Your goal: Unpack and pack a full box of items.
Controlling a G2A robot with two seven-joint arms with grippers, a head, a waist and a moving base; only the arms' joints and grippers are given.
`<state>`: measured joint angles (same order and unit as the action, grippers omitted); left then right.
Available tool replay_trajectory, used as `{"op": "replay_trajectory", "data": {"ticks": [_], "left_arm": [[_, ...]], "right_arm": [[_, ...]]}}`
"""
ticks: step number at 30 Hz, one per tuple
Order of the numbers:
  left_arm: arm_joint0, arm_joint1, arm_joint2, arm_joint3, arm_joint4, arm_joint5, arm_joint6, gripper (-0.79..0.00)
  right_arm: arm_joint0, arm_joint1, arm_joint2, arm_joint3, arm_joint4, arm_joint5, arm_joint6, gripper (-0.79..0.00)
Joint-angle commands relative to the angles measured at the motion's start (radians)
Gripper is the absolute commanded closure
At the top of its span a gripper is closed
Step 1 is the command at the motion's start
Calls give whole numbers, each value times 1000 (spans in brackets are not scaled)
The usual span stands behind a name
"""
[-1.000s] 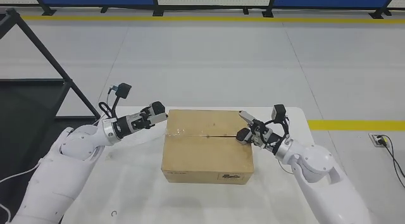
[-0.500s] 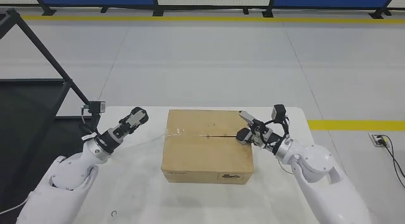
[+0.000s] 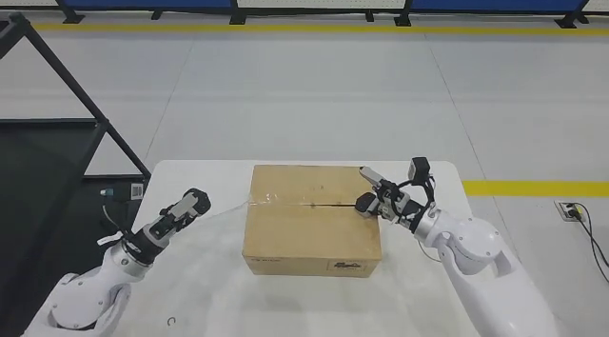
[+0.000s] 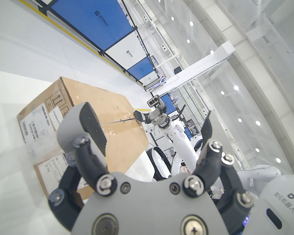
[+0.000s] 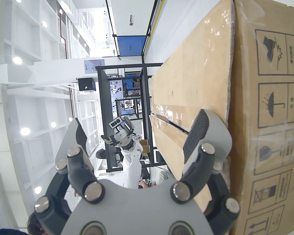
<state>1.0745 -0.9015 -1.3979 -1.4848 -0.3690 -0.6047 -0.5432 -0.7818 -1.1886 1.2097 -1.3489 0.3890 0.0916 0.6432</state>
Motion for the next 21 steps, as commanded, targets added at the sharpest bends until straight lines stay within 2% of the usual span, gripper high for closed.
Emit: {"op": "replay_trajectory", "data": {"ticks": [1,5,9,15,17,21], "left_arm": [[1,0,0,-1,0,0,0,-785],[52,-10,14,13,-16,7,83,-785],[144,-23,35,19,-59,-4,170,-785],[287,-36,39,-38,-204,26,223,-785],[313,-38,34,-45,-222,62,229,-785],[306,-48,46,-45,-209,150,297,-785]], "right_arm": [[0,0,0,0,0,0,0,-785],[0,0,0,0,0,0,0,-785],[0,0,0,0,0,0,0,-785],[0,0,0,0,0,0,0,-785],[0,0,0,0,0,0,0,-785],[0,0,0,0,0,0,0,-785]]}}
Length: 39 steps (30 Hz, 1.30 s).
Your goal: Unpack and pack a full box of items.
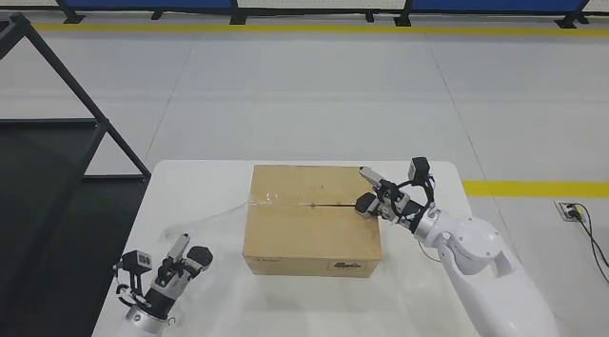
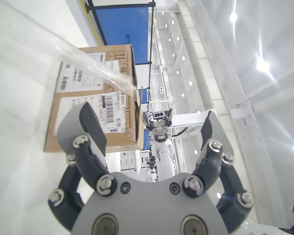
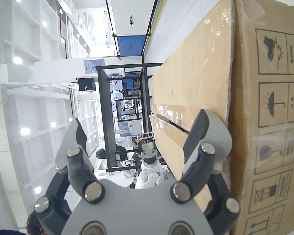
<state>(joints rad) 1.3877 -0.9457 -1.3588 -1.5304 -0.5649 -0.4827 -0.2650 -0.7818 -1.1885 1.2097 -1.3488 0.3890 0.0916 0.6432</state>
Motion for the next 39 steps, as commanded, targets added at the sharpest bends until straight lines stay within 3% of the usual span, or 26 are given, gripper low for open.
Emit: {"op": "replay_trajectory", "data": {"ticks": [1,7,18,24,32,39], "left_arm": [[-19,-6,12,6,-7,49,33,-785],[-90,-30,66,14,100,140,177,-785],[-230,-75,136,139,10,265,192,-785],[-302,-102,167,230,-23,263,201,-785],[-347,-130,168,288,-57,186,251,-785],[-385,-144,168,339,-60,216,187,-785]], "right_arm": [[0,0,0,0,0,0,0,-785],[0,0,0,0,0,0,0,-785],[0,0,0,0,0,0,0,-785],[0,0,0,0,0,0,0,-785],[0,0,0,0,0,0,0,-785],[0,0,0,0,0,0,0,-785]]}}
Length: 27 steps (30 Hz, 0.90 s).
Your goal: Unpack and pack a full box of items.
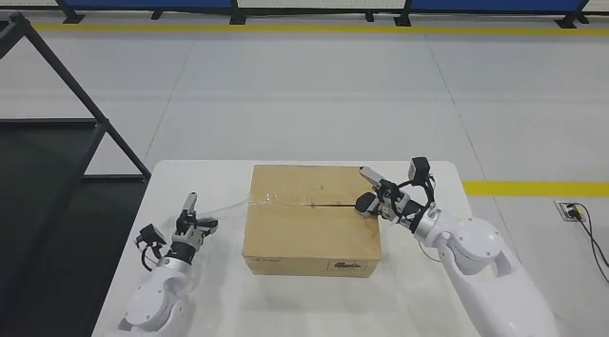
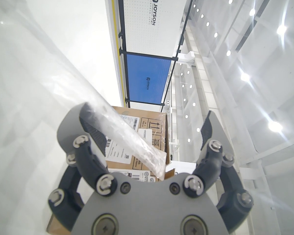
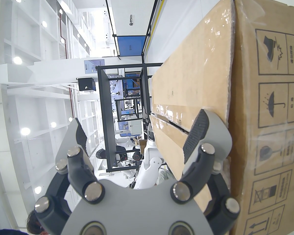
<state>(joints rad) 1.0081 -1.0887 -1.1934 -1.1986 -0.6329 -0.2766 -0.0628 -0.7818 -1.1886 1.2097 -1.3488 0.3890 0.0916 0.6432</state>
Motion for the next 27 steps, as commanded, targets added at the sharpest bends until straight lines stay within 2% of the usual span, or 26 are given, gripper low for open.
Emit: {"op": "replay_trajectory", "data": {"ticks": [1,4,14,18,23,27], "left_arm": [[-9,-3,8,12,15,20,-30,-785],[-17,-8,17,24,37,34,-51,-785],[-69,-36,21,75,25,42,-18,-785],[-89,-49,19,101,11,12,1,-785],[-66,-49,-31,72,14,-67,33,-785],[-46,-45,-69,19,52,-85,50,-785]], "right_arm": [[0,0,0,0,0,0,0,-785],[0,0,0,0,0,0,0,-785],[0,0,0,0,0,0,0,-785],[0,0,0,0,0,0,0,-785],[0,0,0,0,0,0,0,-785],[0,0,0,0,0,0,0,-785]]}}
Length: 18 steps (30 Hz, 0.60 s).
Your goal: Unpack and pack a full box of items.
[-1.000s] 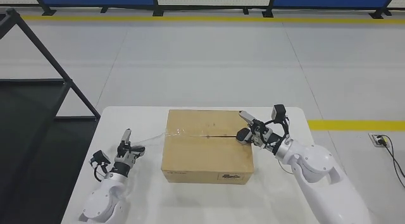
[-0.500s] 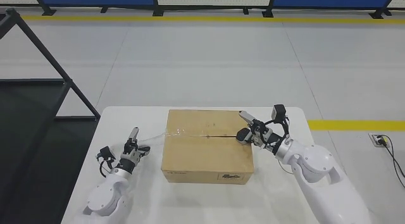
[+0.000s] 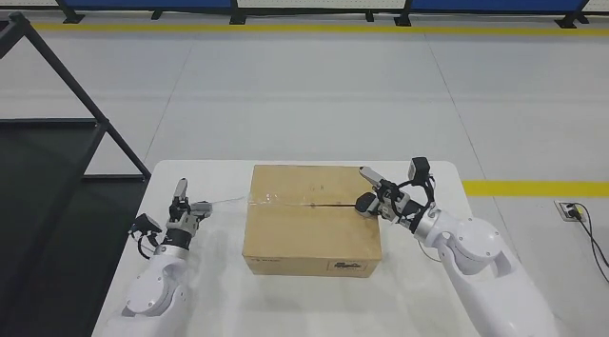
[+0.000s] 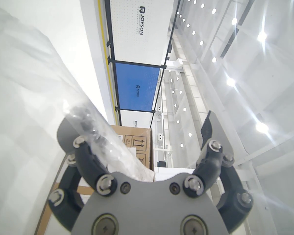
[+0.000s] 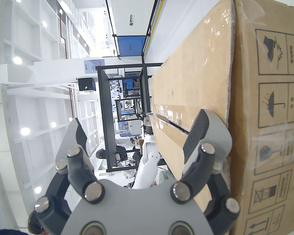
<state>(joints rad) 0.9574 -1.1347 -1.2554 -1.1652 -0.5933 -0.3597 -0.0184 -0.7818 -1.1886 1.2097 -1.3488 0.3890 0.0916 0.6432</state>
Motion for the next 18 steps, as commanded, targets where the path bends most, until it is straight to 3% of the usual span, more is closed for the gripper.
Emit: {"op": "replay_trajectory", "data": {"ticks": [1,18], "left_arm": [[9,0,-15,-30,14,-3,9,-785],[165,-2,-116,-394,189,-37,111,-785]], "right_arm": [[0,0,0,0,0,0,0,-785],[0,0,0,0,0,0,0,-785]]}}
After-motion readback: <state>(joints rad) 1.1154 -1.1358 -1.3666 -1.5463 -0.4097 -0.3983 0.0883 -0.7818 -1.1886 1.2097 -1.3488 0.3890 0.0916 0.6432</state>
